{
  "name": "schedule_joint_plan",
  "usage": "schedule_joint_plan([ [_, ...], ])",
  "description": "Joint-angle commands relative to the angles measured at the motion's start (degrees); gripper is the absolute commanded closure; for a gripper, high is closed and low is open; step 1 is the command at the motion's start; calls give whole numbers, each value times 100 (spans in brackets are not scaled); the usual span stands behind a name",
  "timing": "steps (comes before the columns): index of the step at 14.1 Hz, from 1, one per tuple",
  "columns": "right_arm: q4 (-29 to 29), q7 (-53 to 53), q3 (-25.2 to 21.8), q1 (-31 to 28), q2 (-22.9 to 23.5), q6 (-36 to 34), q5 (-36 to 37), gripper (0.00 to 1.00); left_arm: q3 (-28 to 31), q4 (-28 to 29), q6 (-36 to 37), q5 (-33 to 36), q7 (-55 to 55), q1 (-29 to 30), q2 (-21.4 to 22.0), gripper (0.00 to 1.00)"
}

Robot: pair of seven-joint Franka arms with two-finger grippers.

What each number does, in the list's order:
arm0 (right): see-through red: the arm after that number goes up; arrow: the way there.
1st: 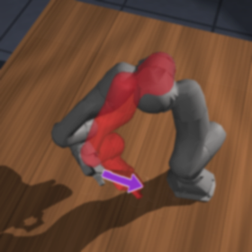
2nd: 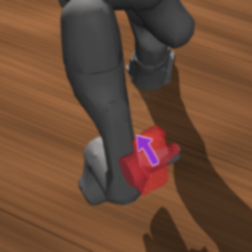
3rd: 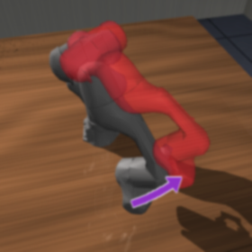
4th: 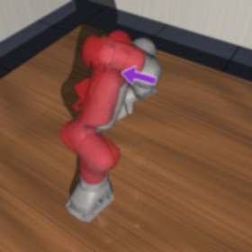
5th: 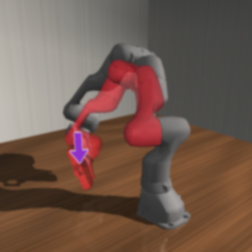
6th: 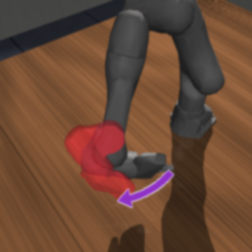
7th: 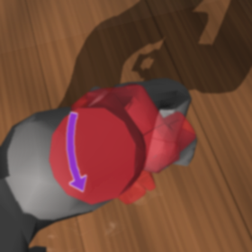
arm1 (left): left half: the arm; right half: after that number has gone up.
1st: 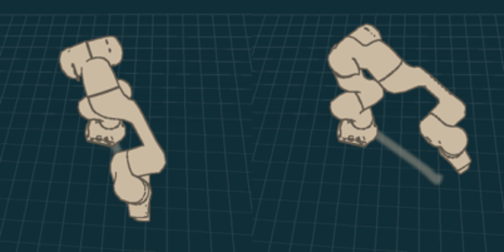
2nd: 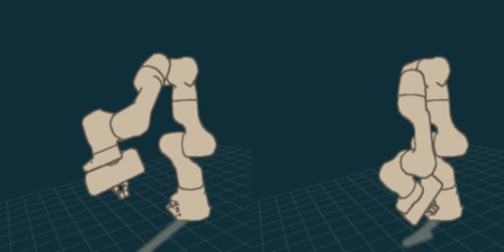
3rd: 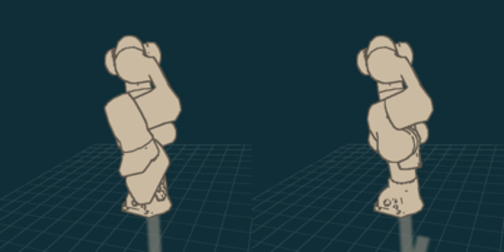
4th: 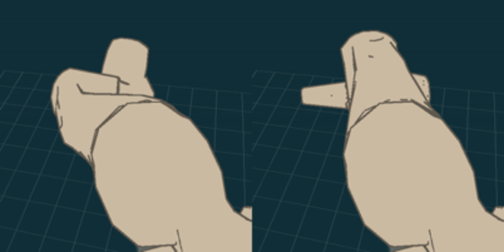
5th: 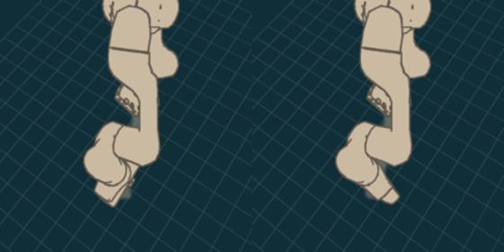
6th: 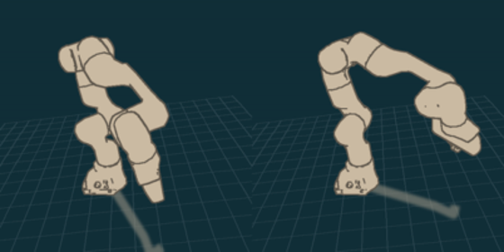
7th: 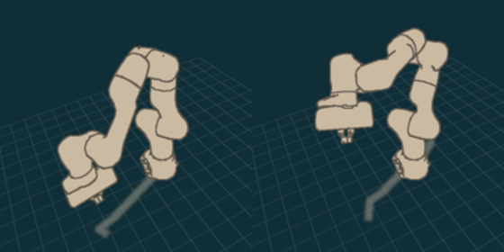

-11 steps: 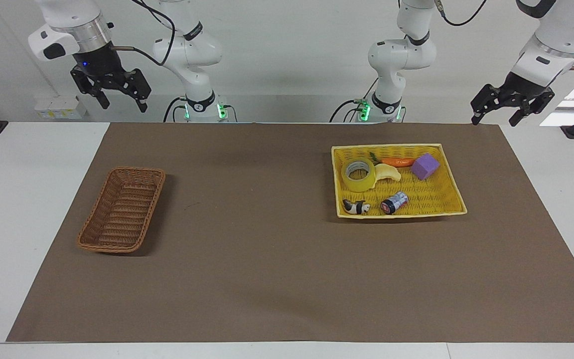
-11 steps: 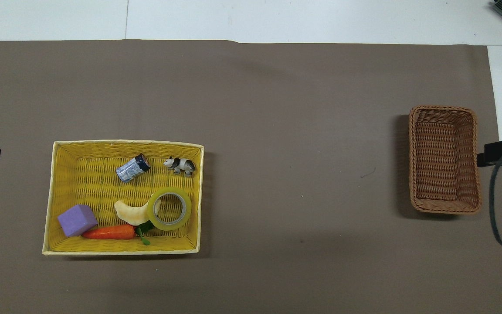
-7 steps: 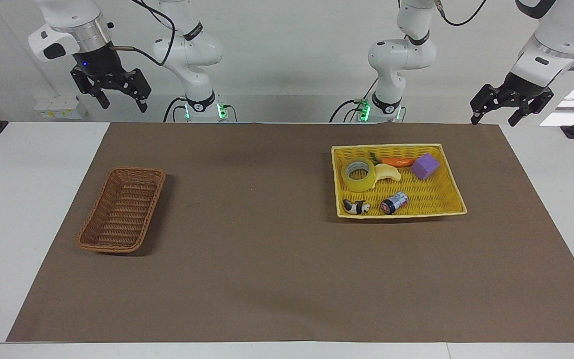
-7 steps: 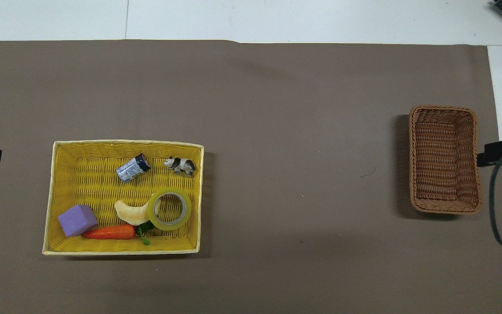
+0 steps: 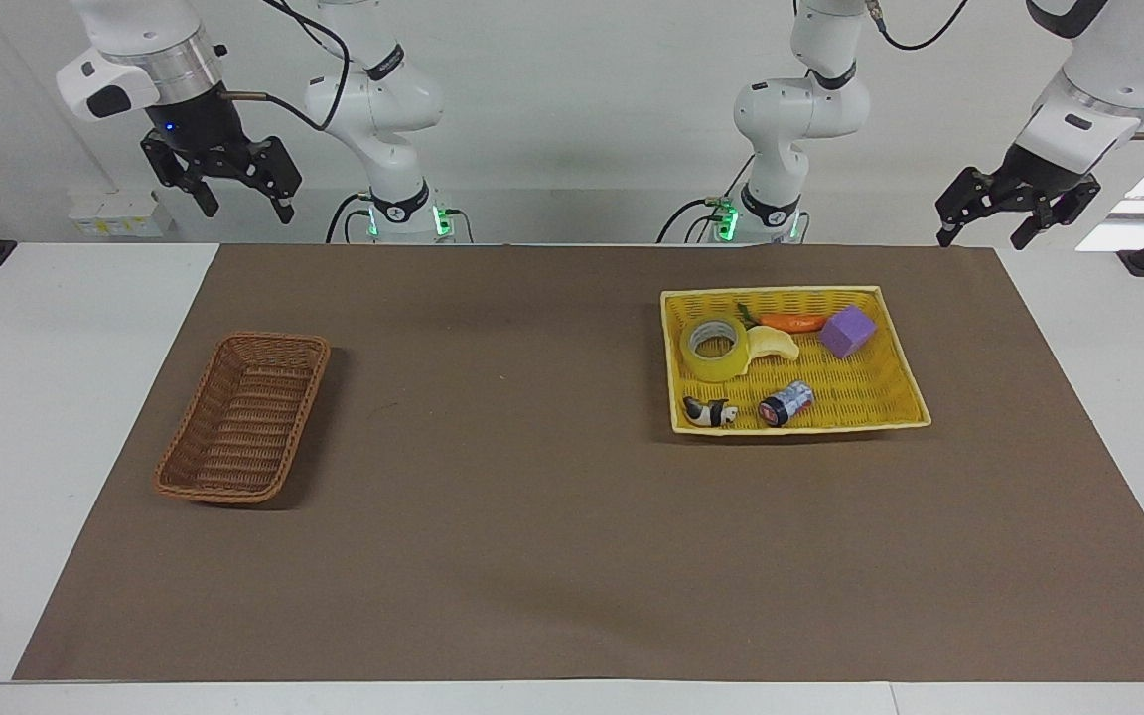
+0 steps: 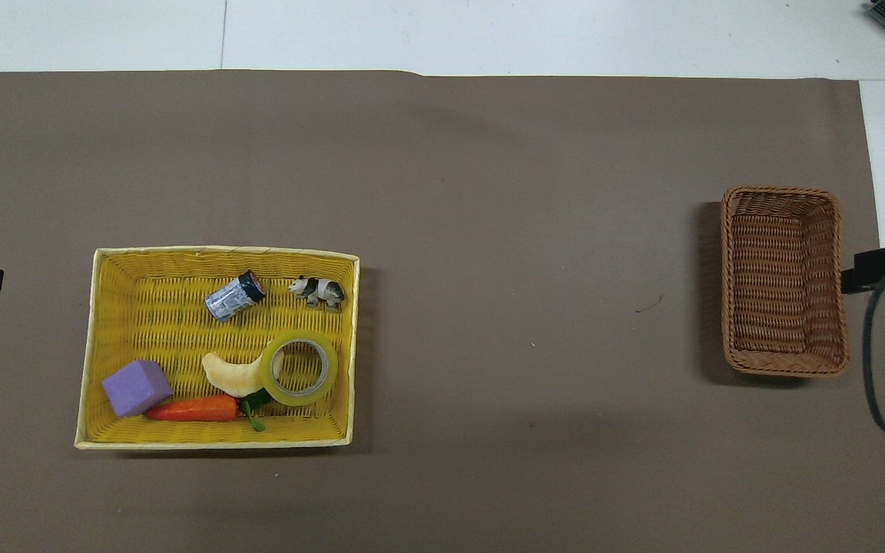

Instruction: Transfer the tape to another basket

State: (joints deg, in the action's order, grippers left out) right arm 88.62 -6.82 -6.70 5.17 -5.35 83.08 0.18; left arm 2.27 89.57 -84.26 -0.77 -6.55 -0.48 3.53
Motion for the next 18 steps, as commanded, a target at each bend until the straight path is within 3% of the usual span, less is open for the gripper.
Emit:
schedule_joint_plan([
  [1,-20,128,-33,-25,-9,-55,-176,0,10,289,-65,-46,-66,40,227,0],
  [10,-20,128,-33,-25,-9,-55,-176,0,-16,341,-47,-55,-66,-48,254,0],
  [18,-20,128,-33,-25,-9,-64,-176,0,-25,1070,-459,-29,1101,-1285,491,0],
])
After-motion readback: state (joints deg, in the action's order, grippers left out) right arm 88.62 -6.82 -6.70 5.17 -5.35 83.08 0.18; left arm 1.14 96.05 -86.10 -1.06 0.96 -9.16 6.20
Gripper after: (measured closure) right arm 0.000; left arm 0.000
